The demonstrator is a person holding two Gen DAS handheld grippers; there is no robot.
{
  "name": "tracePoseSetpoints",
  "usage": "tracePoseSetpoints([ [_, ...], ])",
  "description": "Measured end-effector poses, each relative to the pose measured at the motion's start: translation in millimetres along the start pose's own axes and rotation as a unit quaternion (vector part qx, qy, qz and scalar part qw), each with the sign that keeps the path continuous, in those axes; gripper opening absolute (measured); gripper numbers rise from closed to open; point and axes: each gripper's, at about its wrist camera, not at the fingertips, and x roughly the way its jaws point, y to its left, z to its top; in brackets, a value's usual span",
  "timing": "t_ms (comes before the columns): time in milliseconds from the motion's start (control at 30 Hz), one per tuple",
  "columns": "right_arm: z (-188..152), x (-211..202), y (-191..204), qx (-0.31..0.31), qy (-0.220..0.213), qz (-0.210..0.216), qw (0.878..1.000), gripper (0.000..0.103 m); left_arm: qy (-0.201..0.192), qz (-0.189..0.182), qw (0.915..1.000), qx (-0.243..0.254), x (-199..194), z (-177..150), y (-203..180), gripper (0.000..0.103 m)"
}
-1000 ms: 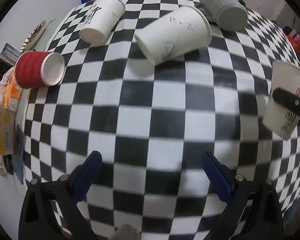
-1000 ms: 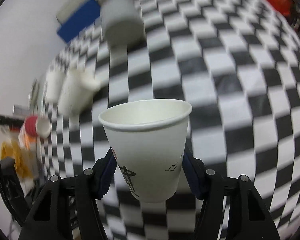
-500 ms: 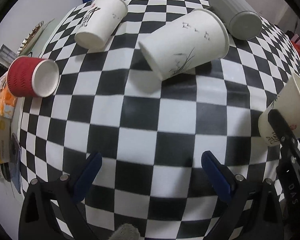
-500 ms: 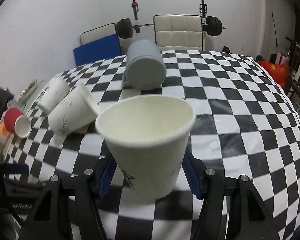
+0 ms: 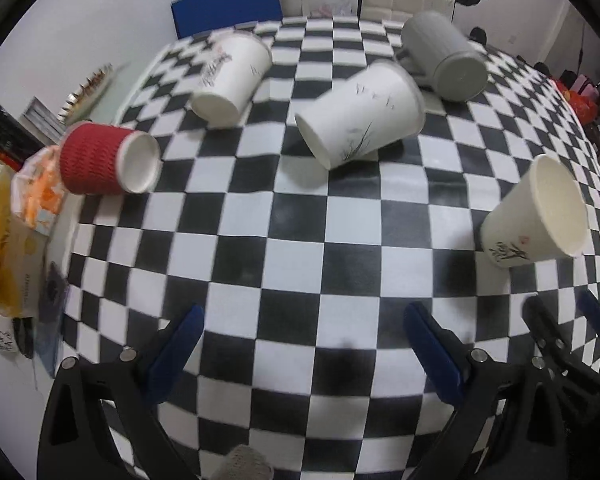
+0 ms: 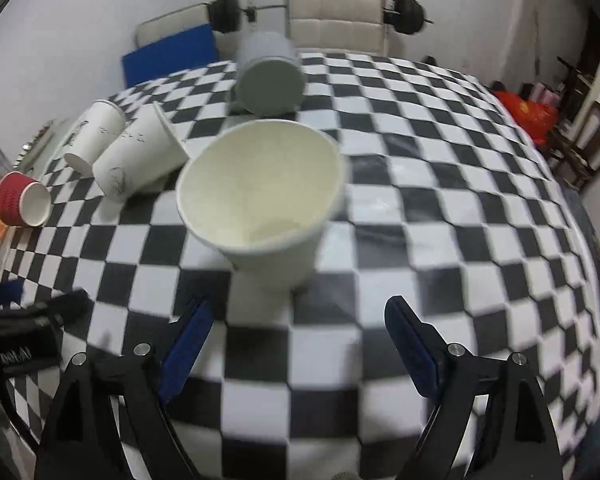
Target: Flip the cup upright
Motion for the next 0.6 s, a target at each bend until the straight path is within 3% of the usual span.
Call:
tracePoseSetpoints([
  [233, 0.3, -70.9, -27.2, 0.026, 0.019, -0.046, 0.998, 0.09, -0.049, -0.007, 0.9988, 0.004, -65.4, -11.5, -9.4, 0.102],
  [400, 6.2, -128.5, -42.2, 0.026, 0.022, -0.042, 0.999, 0.09, -0.068, -0.029, 0.9972, 0.01, -105.1, -7.3, -22.2, 0.102],
  [600, 14.9, -197.1, -52.6, 0.018, 0.008, -0.031, 0.999, 0.09, -0.093, -0.029, 0.9952, 0.008, -172.0, -20.2, -26.8, 0.102],
])
